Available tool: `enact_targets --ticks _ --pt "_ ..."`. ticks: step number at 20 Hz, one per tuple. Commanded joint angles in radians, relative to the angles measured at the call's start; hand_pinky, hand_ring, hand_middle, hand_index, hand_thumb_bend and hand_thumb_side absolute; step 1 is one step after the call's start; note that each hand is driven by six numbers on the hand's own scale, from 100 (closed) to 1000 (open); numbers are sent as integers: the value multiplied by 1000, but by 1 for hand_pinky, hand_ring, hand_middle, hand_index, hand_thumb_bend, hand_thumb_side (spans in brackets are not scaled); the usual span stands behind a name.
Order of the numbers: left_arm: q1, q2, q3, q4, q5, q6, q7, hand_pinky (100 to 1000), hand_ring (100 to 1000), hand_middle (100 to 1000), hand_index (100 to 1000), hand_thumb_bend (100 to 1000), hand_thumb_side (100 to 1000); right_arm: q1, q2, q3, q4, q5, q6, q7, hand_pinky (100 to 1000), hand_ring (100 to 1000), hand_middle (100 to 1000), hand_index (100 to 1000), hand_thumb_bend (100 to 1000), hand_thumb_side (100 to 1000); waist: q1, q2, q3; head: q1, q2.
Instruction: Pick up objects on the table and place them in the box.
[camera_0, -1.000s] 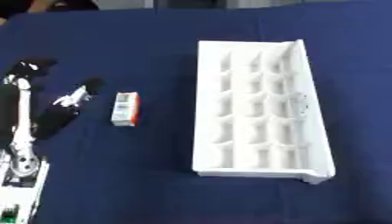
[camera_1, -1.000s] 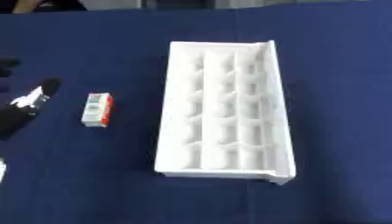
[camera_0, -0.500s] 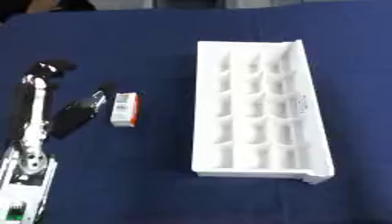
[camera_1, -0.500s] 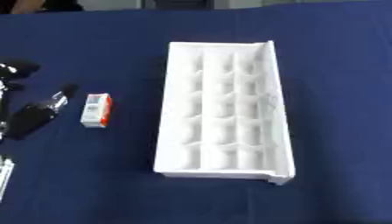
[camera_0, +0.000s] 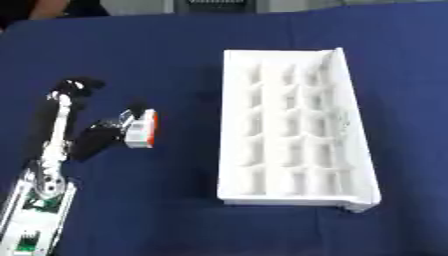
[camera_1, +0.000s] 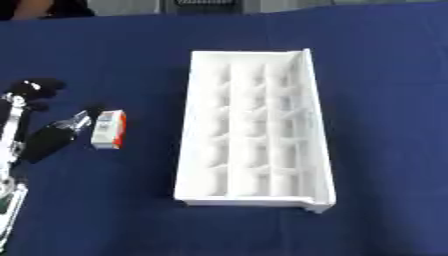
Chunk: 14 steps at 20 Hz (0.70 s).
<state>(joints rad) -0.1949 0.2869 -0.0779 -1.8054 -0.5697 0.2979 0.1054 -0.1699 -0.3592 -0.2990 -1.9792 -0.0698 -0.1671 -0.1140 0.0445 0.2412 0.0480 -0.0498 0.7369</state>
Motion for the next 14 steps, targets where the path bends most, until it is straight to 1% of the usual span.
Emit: enact_targets --ticks 1,9,14 --pt "-14 22 -16 24 9 5 -9 745 805 809 785 837 602 -13 -8 -2 -21 -5 0 5 601 661 699 803 100 954 1 -19 -2 2 -15" --pt "-6 13 -30 95 -11 15 -8 747 804 811 785 840 602 -12 -6 -2 -21 -6 0 5 601 661 700 804 100 956 1 -17 -5 5 -17" --pt "-3 7 -28 125 -30 21 -4 749 804 811 779 835 602 -12 -5 -2 -21 -7 1 7 602 661 700 804 100 957 1 -17 -6 5 -18"
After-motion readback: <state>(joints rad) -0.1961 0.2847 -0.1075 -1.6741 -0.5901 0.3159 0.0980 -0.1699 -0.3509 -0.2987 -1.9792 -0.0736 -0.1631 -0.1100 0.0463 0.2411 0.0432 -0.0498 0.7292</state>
